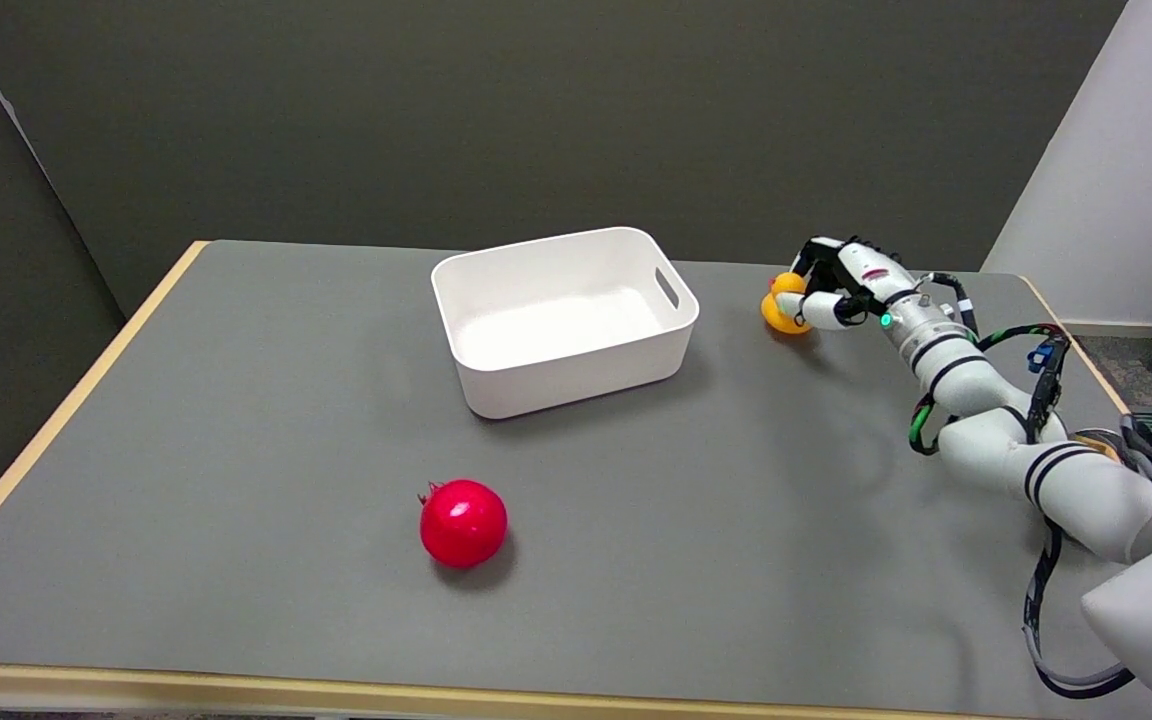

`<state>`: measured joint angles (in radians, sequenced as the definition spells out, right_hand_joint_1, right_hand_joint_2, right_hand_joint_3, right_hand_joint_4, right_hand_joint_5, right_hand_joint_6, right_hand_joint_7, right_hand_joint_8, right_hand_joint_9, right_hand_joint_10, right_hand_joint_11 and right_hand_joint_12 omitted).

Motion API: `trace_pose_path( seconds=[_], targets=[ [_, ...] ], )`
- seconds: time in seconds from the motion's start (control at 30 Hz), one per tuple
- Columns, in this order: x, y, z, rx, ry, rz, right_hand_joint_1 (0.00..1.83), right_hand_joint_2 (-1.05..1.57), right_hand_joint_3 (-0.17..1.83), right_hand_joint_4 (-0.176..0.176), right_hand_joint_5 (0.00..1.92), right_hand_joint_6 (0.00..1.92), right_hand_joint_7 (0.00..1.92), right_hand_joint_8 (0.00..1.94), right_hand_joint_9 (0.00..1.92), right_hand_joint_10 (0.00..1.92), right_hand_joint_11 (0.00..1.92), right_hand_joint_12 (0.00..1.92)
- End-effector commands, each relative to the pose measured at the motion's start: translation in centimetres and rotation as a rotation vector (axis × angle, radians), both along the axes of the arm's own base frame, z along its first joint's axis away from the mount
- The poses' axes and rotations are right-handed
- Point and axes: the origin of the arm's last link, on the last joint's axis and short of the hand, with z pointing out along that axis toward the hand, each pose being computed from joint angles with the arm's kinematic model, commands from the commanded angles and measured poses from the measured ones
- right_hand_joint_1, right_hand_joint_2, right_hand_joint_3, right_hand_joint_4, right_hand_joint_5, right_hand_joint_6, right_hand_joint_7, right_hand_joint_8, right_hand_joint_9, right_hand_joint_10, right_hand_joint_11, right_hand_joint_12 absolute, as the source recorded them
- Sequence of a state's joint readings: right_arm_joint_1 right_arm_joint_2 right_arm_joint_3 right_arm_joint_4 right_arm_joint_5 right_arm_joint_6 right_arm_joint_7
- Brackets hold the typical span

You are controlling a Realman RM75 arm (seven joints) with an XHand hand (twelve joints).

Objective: Pick up the yellow duck.

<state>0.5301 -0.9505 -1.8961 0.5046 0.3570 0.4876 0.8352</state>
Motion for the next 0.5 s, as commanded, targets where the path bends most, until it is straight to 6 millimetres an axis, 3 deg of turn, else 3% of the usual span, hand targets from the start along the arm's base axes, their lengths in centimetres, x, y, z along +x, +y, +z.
trace_pose_path(
  seconds=[0.03,0.27,0.5],
  targets=[
    [2.7,-0.3,-0.8,0.034,0.056,0.102,0.90,1.14,0.39,0.025,0.62,1.59,0.67,1.25,0.62,1.27,0.20,1.55],
    [6.4,0.3,-1.8,0.088,0.074,0.250,0.91,1.13,0.40,0.015,0.63,1.59,0.68,1.26,0.63,1.28,0.24,1.59],
    [12.1,0.8,-7.8,0.298,0.118,0.474,0.92,1.12,0.42,0.006,0.64,1.58,0.70,1.26,0.65,1.30,0.24,1.62]
  ],
)
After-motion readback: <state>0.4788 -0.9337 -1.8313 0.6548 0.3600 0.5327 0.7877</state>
